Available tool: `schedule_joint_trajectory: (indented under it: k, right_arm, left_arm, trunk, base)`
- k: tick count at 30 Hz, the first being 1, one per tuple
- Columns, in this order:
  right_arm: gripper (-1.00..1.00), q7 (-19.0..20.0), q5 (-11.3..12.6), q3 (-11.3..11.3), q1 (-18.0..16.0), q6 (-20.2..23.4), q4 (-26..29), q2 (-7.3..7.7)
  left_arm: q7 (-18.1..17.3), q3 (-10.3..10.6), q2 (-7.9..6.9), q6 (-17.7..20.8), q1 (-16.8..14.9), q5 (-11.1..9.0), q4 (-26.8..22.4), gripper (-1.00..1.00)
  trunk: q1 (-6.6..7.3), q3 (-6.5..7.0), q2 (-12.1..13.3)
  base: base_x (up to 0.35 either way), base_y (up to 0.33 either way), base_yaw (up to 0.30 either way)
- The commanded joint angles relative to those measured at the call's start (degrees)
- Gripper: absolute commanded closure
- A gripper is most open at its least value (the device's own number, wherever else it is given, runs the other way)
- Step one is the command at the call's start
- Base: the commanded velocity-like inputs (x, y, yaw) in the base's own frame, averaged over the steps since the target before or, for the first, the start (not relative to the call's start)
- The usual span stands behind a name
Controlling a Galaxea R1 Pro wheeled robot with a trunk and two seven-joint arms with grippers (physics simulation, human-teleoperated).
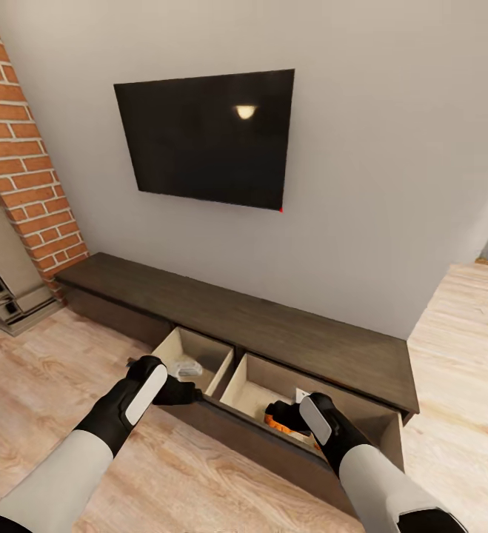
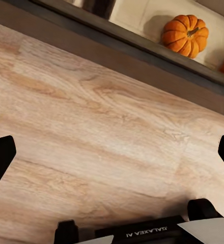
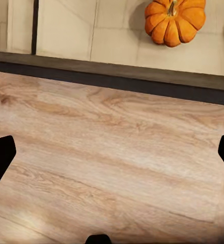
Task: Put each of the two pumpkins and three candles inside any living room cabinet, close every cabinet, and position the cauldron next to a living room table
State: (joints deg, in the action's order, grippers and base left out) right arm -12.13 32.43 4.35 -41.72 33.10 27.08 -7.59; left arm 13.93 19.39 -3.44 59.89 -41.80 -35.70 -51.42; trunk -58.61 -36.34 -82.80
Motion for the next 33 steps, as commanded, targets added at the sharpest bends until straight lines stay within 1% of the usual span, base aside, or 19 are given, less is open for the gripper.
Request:
schedule_joint_trajectory:
  k: [1,9,13,20,22,23,25,26,28,29,33]
  right_arm:
    - [-1.0,-0.52,0.61,0.33,-0.03,0.13,0.08,0.03]
    - [-1.0,-0.52,0.61,0.32,-0.03,0.11,0.08,0.08]
    - [-1.0,-0.52,0.61,0.31,-0.03,0.05,0.14,0.05]
    - [-1.0,-0.55,0.57,0.31,-0.03,0.04,0.09,0.07]
    - [-1.0,-0.54,0.55,0.31,-0.03,0.04,0.08,0.09]
    - [-1.0,-0.53,0.54,0.31,-0.03,0.04,0.08,0.15]
    - [-1.0,-0.55,0.54,0.29,-0.03,0.04,0.1,0.2]
    - [-1.0,-0.56,0.53,0.27,-0.01,0.01,0.12,0.28]
    - [-1.0,-0.58,0.5,0.24,0.03,-0.07,0.11,0.32]
    - [-1.0,-0.59,0.44,0.17,0.11,-0.25,0.12,0.39]
    - [-1.0,-0.58,0.18,0.09,0.51,-0.65,0.61,0.55]
  left_arm:
    - [0.57,0.21,-0.08,0.11,-0.03,-0.6,-0.07,-1.0]
    - [0.33,0.28,0.0,0.11,-0.04,-0.34,0.44,-1.0]
    - [-0.01,0.35,0.01,0.11,-0.03,-0.21,0.67,-1.0]
    - [0.38,0.73,0.0,0.11,0.03,-0.05,0.78,-1.0]
    - [0.44,2.16,-0.1,-0.51,0.04,-0.02,0.78,-1.0]
    - [0.36,4.05,-0.12,-1.41,0.04,-0.01,0.79,-1.0]
    - [0.25,6.42,-0.14,-2.49,0.02,-0.02,0.79,-1.0]
    - [0.17,8.66,-0.15,-3.53,0.0,-0.04,0.79,-1.0]
    - [0.13,10.38,-0.13,-4.53,-0.01,-0.05,0.79,-1.0]
    - [0.1,11.51,-0.14,-5.63,-0.02,-0.06,0.8,-1.0]
    - [0.09,12.95,-0.02,-8.76,-0.03,-0.07,0.79,-1.0]
  trunk:
    - [0.02,0.03,-0.03]
    - [0.02,0.55,-0.03]
    - [0.02,0.59,-0.03]
    - [0.02,0.6,-0.03]
    - [0.02,0.6,-0.03]
    - [0.02,0.6,-0.03]
    - [0.02,0.6,-0.03]
    - [0.02,0.6,-0.03]
    - [0.02,0.6,-0.03]
    - [0.02,0.6,-0.03]
    - [0.02,0.6,-0.03]
  base:
    - [-0.206,-0.013,-0.198]
    - [-0.186,-0.038,-0.165]
    - [-0.036,-0.015,-0.025]
    - [-0.053,-0.022,-0.003]
    - [-0.097,-0.057,-0.001]
    - [-0.055,-0.032,0.0]
    - [-0.04,-0.023,0.0]
    - [-0.022,-0.013,0.0]
    - [-0.016,-0.009,0.0]
    - [-0.009,-0.005,0.0]
    - [-0.022,-0.001,0.0]
